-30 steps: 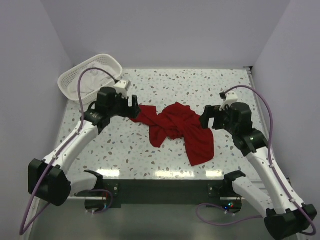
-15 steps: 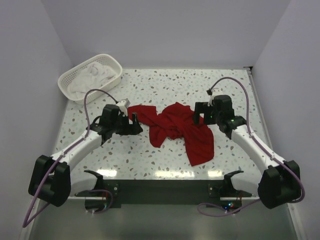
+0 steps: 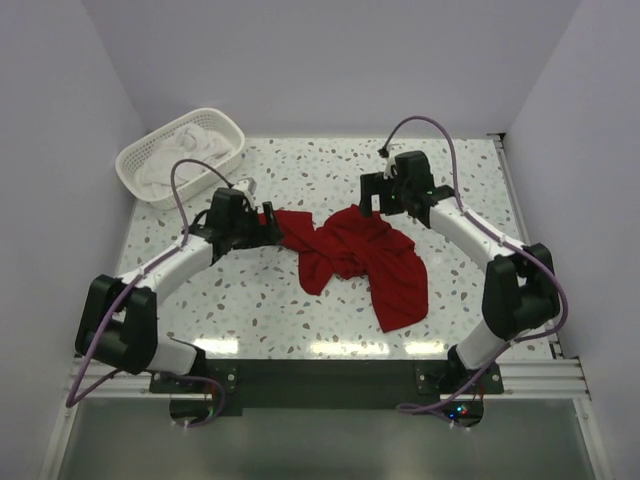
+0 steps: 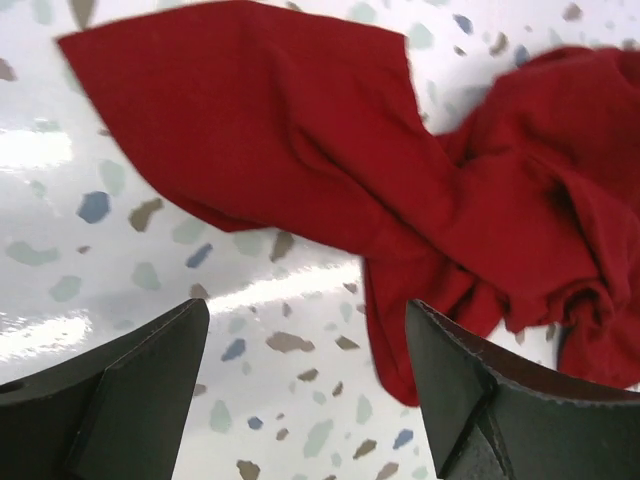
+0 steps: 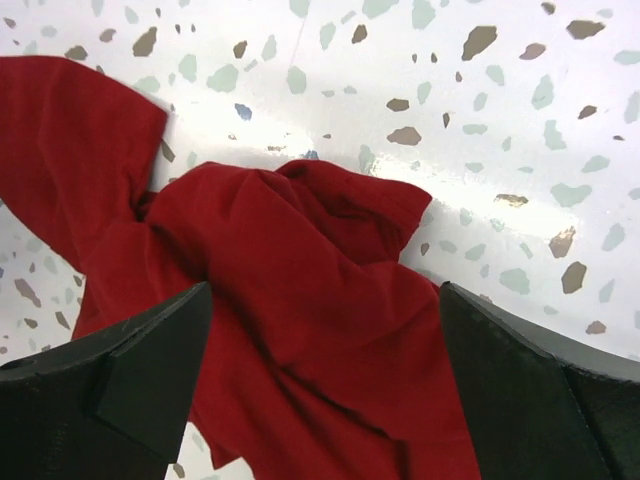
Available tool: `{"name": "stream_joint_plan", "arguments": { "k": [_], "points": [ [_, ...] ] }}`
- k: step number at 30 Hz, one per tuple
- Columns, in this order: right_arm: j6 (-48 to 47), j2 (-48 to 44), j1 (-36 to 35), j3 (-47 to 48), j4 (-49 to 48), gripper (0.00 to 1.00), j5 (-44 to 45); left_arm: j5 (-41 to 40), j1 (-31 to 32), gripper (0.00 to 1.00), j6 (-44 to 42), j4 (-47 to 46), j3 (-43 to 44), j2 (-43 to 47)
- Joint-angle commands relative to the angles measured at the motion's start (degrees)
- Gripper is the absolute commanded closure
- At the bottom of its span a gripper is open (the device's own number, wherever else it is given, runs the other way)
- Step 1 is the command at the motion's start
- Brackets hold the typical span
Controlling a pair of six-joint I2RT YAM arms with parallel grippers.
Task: Fold and stack the t-shirts
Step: Flatten the tshirt out
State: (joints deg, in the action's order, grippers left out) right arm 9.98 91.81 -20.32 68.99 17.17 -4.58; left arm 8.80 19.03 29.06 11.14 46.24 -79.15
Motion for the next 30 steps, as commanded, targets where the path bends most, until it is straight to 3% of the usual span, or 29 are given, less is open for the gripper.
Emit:
{"name": "stream_joint_plan", "arguments": {
  "k": [1,5,14,25,30],
  "points": [
    [-1.1,2.84,0.19,2.55,0.41,0.02,-2.1,-3.35,-4.33,0.16,3.11,-2.17,3.5,-5.72],
    [0.04,3.11,0.1,1.94,-0.91,0.02,-2.98,-3.43,-6.81,0.19,3.46,-0.59,9.38,-13.38],
    [-1.19,2.94,0.19,0.0,-0.82,0.06,-3.68,-8.62,-7.42,0.41,2.41,1.6,17.03,-22.18],
    [-2.42,2.06,0.19,-2.46,-1.44,0.09,-4.21,-19.07,-6.38,0.48,-3.22,7.32,26.09,-30.09],
    [-3.03,2.23,0.19,-2.37,-0.91,0.11,-4.38,-19.43,-4.79,0.48,-4.1,9.25,28.47,-32.81]
  ]
}}
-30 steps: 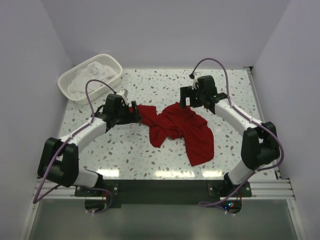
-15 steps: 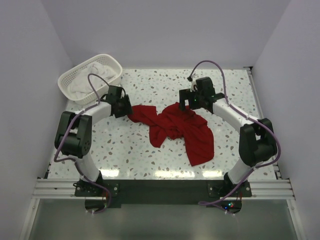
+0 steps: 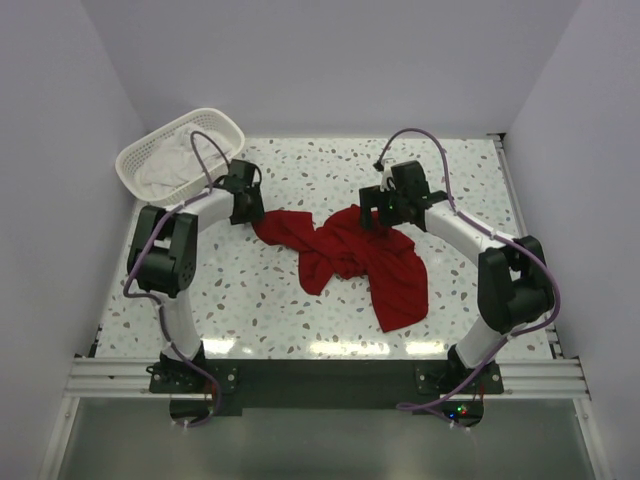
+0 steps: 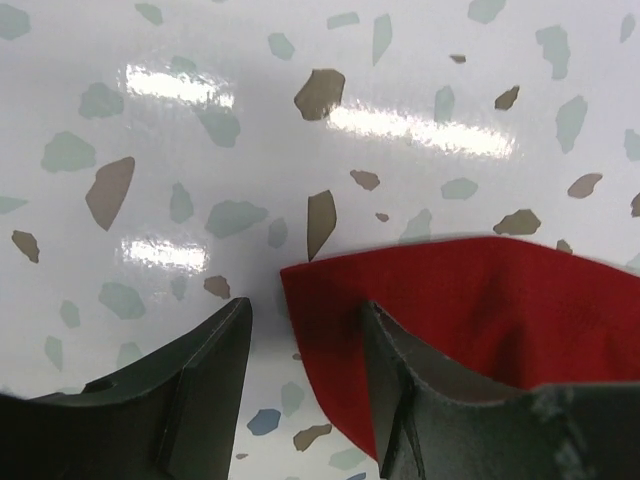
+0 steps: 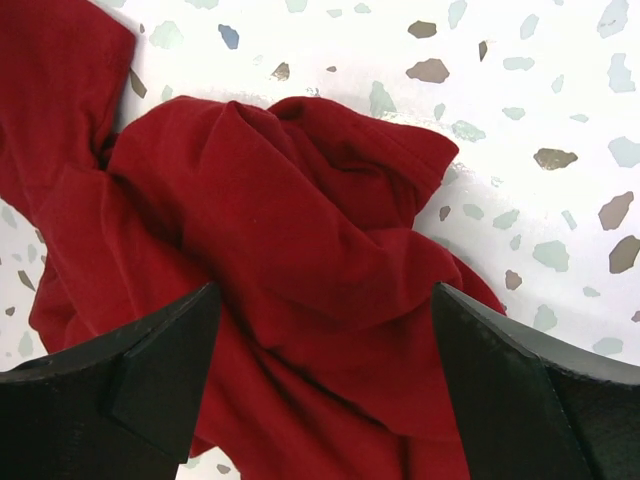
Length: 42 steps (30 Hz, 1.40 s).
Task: Fold and stack the t-shirts
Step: Flatten the tshirt out
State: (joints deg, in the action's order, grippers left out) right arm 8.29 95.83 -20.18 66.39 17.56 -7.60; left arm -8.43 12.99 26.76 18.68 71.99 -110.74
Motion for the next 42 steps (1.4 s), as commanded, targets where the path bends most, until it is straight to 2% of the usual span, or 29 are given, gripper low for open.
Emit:
{"name": "stream_joint_plan", "arguments": {
  "k": [1,10,15,16,18,20,23,26,27,29,32,37,39,42],
  "points": [
    [-1.44,-1.79,-0.03,0.32,-1.3,0.12,-1.46,-2.3,1.51,0.48,-1.72,1.8,2.72,-1.41],
    [-0.47,-1.17,-0.03,0.14,-2.44,0.13,-1.9,-2.82,3.53,0.52,-1.8,3.56,3.34,-4.22],
    [0.41,1.01,-0.55,0.67,-3.59,0.16,-3.12,-3.26,3.79,0.82,-1.01,3.65,2.02,-3.96],
    [0.49,1.46,-0.64,1.28,-3.59,0.17,-3.3,-3.61,3.79,0.92,-1.1,3.82,2.28,-3.61],
    [0.32,2.69,-0.91,2.07,-3.5,0.21,-3.74,-5.45,3.71,1.0,-1.89,4.61,2.98,-2.21],
    [0.41,4.1,-0.91,3.22,-3.5,0.24,-4.36,-6.51,3.36,1.0,-2.85,5.49,5.17,-0.89],
    [0.23,5.15,-0.91,4.8,-3.24,0.35,-3.75,-7.57,2.3,1.0,-3.99,7.07,8.69,2.27],
    [-0.91,4.89,-0.82,7.52,-1.04,0.71,-1.04,-8.27,0.98,1.0,-5.4,9.53,12.82,5.35],
    [-2.13,4.37,-0.73,9.0,0.53,0.89,0.29,-8.53,0.2,1.0,-5.67,10.84,15.0,6.92],
    [-3.1,1.75,-0.56,10.77,3.07,1.0,5.8,-8.54,-0.68,1.0,-6.63,12.69,17.12,9.73],
    [-4.08,-2.57,1.28,15.77,5.89,1.0,9.78,-8.45,-2.97,1.0,-7.69,15.07,22.22,12.99],
    [-4.95,-9.43,5.24,30.42,17.75,1.0,14.44,-10.03,-5.26,1.0,-10.32,19.9,32.4,22.04],
    [-6.26,-11.27,5.33,35.1,22.49,1.0,14.54,-10.47,-5.17,1.0,-11.99,20.08,34.96,26.77],
    [-6.62,-14.44,5.24,36.26,24.27,1.0,12.17,-9.95,-5.26,1.0,-14.28,17.8,35.85,33.82]
  ]
}}
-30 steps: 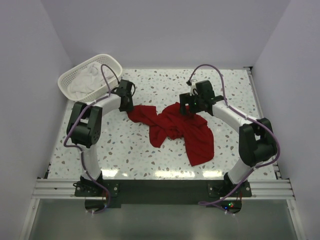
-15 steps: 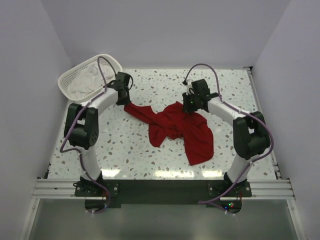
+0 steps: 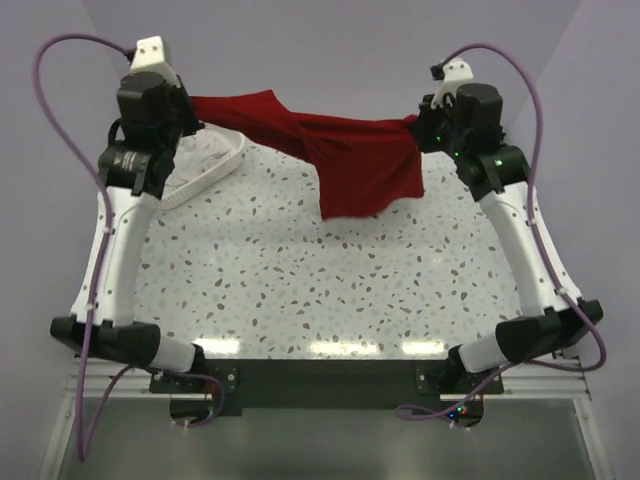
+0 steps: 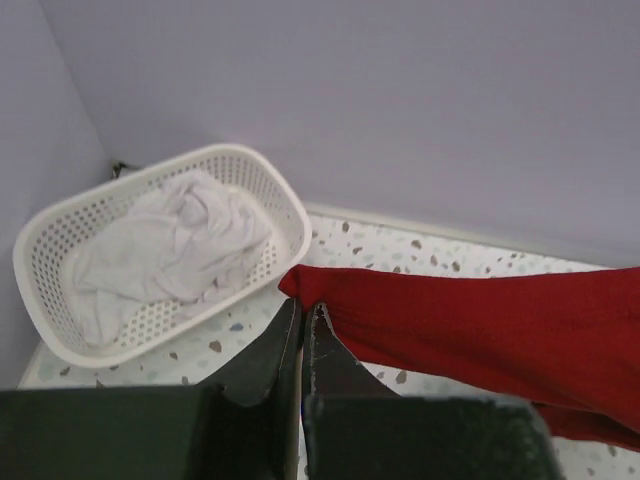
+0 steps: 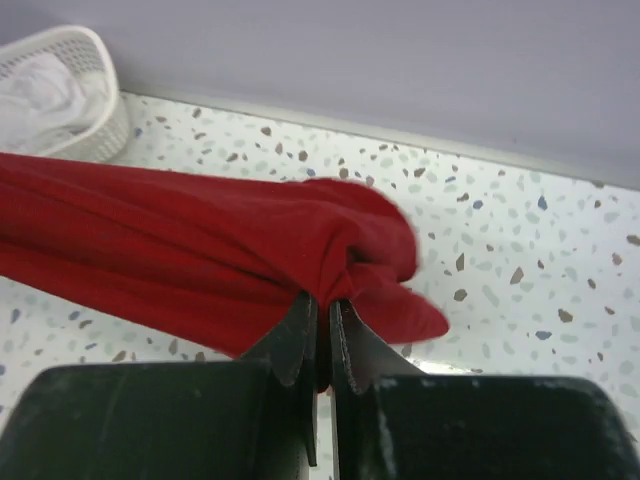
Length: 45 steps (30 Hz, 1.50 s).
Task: Fold and stack the t-shirts
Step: Flatten the tshirt out
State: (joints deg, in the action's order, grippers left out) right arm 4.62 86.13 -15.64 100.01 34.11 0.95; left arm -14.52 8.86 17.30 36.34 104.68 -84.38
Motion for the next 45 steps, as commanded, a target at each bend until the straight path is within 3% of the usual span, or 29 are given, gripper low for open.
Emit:
{"name": "stream_joint_plan", "arguments": {
  "k": [1,5,11,18,22,23,26,29,32,38,45],
  "points": [
    [-2.95,-7.18,0.7,2.91,8.08,1.0,2.92,-3.67,-1.13,1.0,-5.25,-0.3,4.03,9.13],
    [-3.39,-11.76,0.78,5.45,10.36,1.0,2.04,-1.13,-1.13,1.0,-7.8,-2.06,7.81,16.94],
    [-4.36,-12.39,0.7,13.45,14.4,1.0,-0.77,4.23,-1.13,1.0,-9.04,-2.67,14.58,20.65],
    [-6.03,-2.4,0.79,13.47,13.62,0.98,-6.56,8.1,-1.13,1.0,-8.69,-4.87,6.44,19.61],
    [-5.07,9.12,0.52,12.5,12.04,0.78,-5.0,7.94,-1.13,1.0,-7.81,-8.2,-3.76,17.68],
    [-5.06,11.15,0.09,12.49,12.12,0.65,-4.12,6.98,-1.13,1.0,-7.55,-9.08,-8.05,17.06],
    [-5.06,16.0,-2.71,12.41,13.79,0.5,-1.13,5.48,-1.04,1.0,-6.4,-13.21,-16.06,16.09],
    [-2.97,12.76,-5.7,3.47,9.68,0.38,-1.13,5.21,-1.04,1.0,-5.26,-19.6,-30.97,16.0],
    [-0.94,7.84,-9.04,-11.09,7.56,0.37,-2.26,4.25,-1.13,1.0,-5.17,-25.5,-41.09,15.3],
    [3.1,-2.17,-22.82,-31.58,5.36,0.37,0.37,0.91,-1.13,1.0,-5.79,-30.35,-50.79,13.45],
    [10.57,-4.31,-38.75,-42.78,2.98,0.39,4.67,-0.86,-1.13,1.0,-6.4,-31.85,-52.91,13.45]
  ]
}}
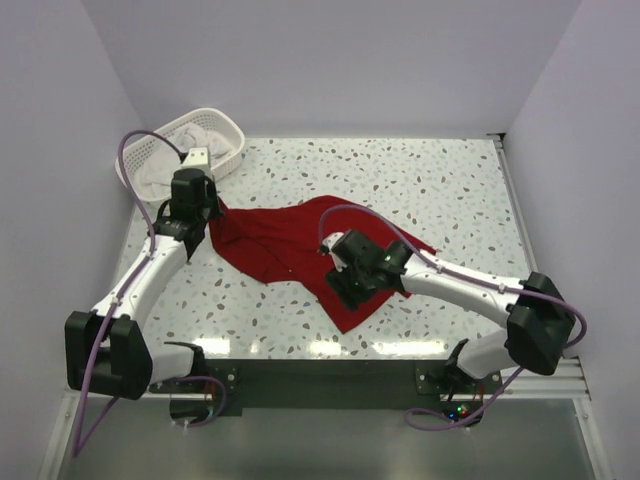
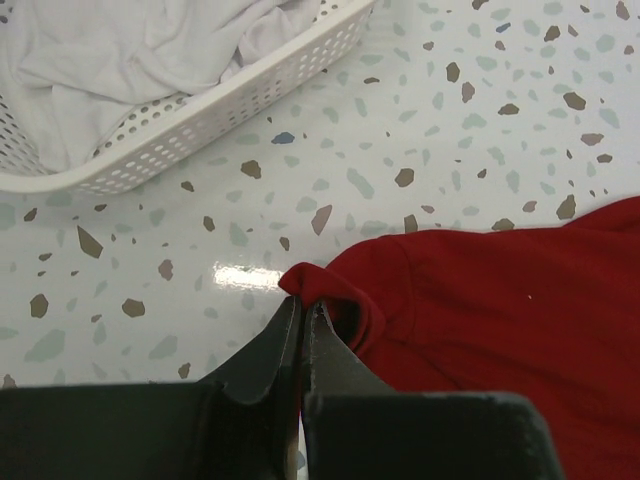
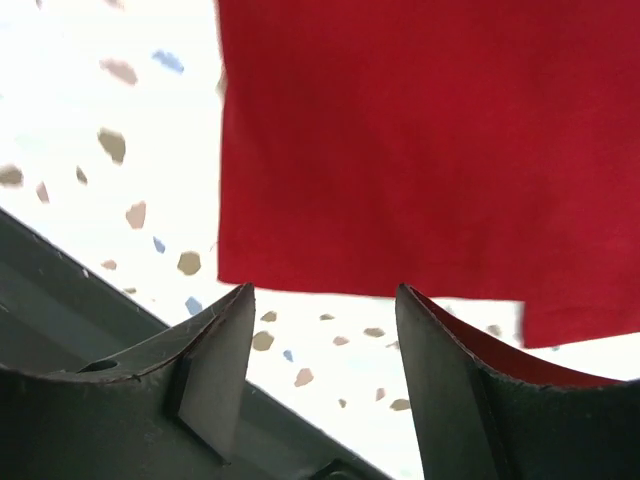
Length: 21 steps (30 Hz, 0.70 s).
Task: Fold and stack the t-shirts
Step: Flatten the tshirt out
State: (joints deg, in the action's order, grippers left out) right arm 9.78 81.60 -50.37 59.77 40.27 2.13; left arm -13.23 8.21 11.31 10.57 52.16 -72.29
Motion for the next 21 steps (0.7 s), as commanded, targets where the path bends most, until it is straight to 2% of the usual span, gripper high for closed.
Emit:
{"name": "stream_joint_plan", "arguments": {
  "k": [1,5,8,12,13,16,21],
  "points": [
    [5.95,0.75,-5.43,-2.9,-3.36,0.39,4.19,-2.32,-0.47,1.0,-0.41,-6.26,-0.57,1.45],
    [7.62,5.31,-11.31,-1.85,-4.15,0.4,5.6,-3.46,-0.47,1.0,-0.59,-6.0,-0.92,1.63],
    [7.53,8.83,-13.17,-0.8,-4.59,0.43,5.69,-4.43,-0.47,1.0,-0.85,-5.82,-1.1,1.72],
    [7.53,12.35,-14.67,-0.27,-4.59,0.44,5.95,-4.43,-0.47,1.0,-0.68,-5.91,-1.1,1.8],
    [7.62,12.79,-14.76,-0.18,-4.59,0.48,5.87,-4.34,-0.47,1.0,-0.68,-6.0,-1.1,1.72],
    [7.71,14.37,-15.37,0.35,-4.41,0.51,5.25,-4.34,-0.47,1.0,-0.68,-6.0,-1.01,1.72],
    [8.06,16.22,-16.69,1.05,-3.53,0.51,5.16,-4.26,-0.47,1.0,-0.59,-5.65,-0.57,1.36]
  ]
}}
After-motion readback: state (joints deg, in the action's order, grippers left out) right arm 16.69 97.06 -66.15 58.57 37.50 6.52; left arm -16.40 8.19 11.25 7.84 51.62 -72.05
